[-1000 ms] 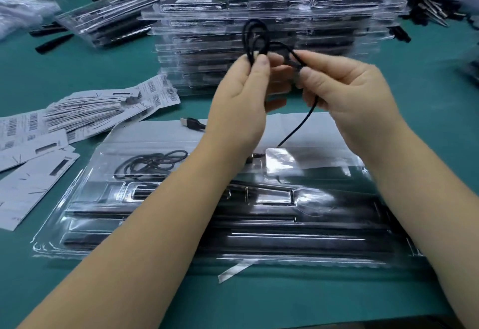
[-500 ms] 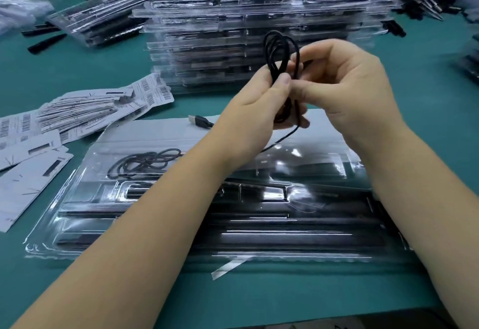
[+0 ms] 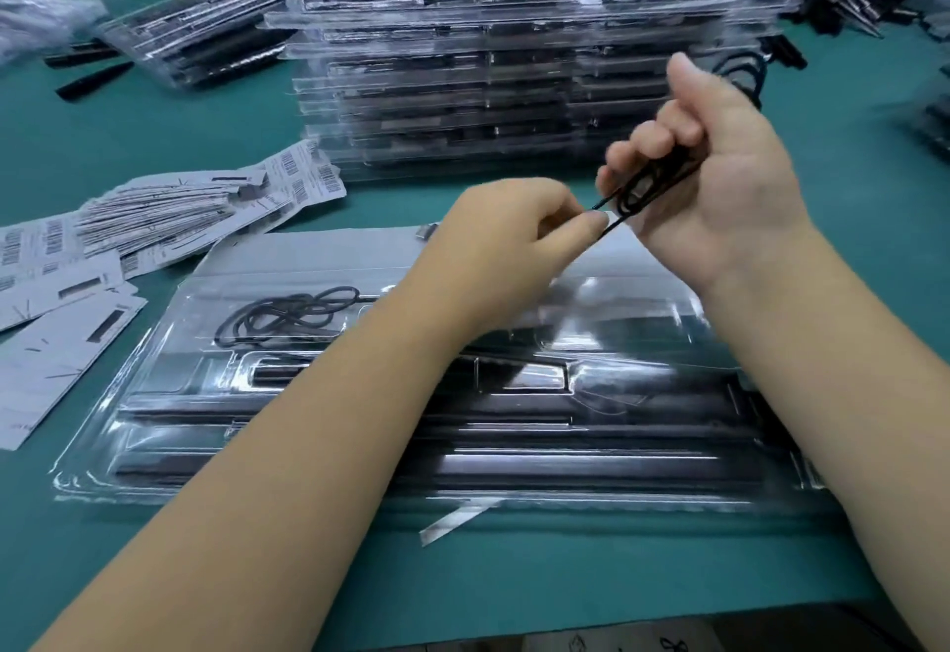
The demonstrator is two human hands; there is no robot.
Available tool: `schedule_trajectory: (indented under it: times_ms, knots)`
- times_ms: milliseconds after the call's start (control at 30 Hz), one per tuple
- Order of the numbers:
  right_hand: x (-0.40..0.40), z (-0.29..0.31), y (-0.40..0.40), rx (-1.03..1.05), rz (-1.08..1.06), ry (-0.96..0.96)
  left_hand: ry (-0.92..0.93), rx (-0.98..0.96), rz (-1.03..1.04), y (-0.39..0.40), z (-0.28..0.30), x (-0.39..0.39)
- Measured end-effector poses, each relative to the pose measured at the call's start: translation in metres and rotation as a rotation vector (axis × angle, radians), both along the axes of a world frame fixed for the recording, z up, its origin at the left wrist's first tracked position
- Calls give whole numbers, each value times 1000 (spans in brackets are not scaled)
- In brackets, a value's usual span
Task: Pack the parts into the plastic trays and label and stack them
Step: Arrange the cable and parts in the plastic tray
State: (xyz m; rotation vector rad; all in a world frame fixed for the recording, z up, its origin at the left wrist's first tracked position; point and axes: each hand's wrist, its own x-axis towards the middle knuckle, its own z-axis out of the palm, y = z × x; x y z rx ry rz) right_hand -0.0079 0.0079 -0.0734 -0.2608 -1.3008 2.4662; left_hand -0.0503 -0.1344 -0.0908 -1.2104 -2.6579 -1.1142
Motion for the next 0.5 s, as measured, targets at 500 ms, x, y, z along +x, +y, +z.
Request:
schedule_trajectory:
  times_ms: [500]
  knots:
    - [5, 2, -15, 962, 23, -167, -551, 429, -22, -24, 17, -13]
